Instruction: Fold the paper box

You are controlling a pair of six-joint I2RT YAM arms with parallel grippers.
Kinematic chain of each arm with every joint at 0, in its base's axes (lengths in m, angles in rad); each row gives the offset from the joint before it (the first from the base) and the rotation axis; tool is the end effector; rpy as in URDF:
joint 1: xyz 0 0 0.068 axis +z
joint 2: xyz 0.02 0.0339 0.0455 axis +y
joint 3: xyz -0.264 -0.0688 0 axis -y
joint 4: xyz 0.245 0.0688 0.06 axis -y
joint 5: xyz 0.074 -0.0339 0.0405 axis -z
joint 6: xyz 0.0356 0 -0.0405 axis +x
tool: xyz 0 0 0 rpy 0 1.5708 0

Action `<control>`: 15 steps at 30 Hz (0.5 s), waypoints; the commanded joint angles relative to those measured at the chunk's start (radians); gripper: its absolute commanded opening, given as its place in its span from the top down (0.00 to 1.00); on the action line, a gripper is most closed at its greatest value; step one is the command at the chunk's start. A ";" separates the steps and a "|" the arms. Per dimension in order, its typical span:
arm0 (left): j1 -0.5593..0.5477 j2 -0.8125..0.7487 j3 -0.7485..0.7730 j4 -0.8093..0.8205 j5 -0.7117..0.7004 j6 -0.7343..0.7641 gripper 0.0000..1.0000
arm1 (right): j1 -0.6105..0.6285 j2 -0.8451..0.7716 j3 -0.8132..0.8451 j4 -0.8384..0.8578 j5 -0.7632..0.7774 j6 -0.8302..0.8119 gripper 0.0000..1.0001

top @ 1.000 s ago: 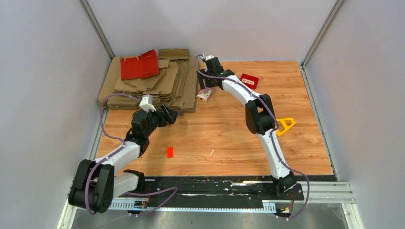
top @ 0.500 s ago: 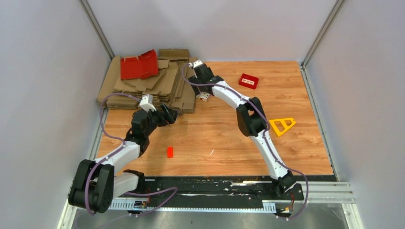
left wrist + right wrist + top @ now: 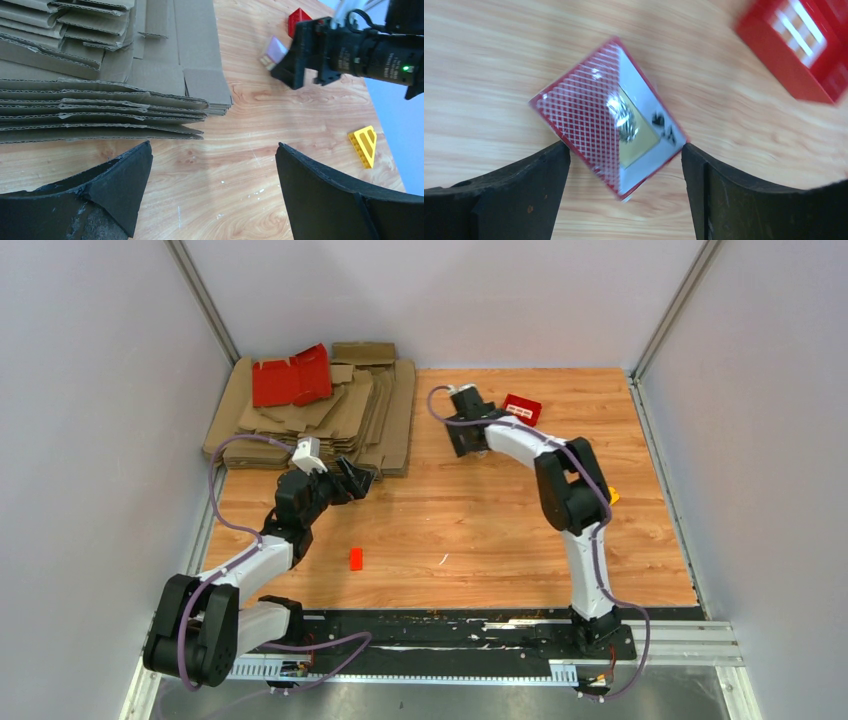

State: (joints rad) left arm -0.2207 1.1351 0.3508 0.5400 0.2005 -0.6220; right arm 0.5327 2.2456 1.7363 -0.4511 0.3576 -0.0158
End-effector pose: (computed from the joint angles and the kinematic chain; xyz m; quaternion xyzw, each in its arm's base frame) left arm 0.2229 -0.0573 0.1959 -0.0959 0.7806 -0.3225 0.5268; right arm 0.4281 0.2379 0.1646 -0.2027 0.9180 -0.0884 0.3292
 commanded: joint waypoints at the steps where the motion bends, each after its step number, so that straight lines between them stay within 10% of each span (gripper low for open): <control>1: -0.003 -0.017 0.037 -0.005 -0.009 0.007 0.00 | -0.195 -0.125 -0.124 -0.019 -0.002 0.096 0.19; 15: -0.003 -0.068 0.135 -0.202 -0.125 0.085 0.00 | -0.179 -0.432 -0.295 -0.012 -0.201 0.175 0.12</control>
State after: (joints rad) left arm -0.2214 1.1164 0.3813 0.4351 0.1532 -0.5884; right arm 0.2523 2.0079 1.5196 -0.5201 0.2317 0.1219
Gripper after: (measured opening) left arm 0.999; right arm 0.841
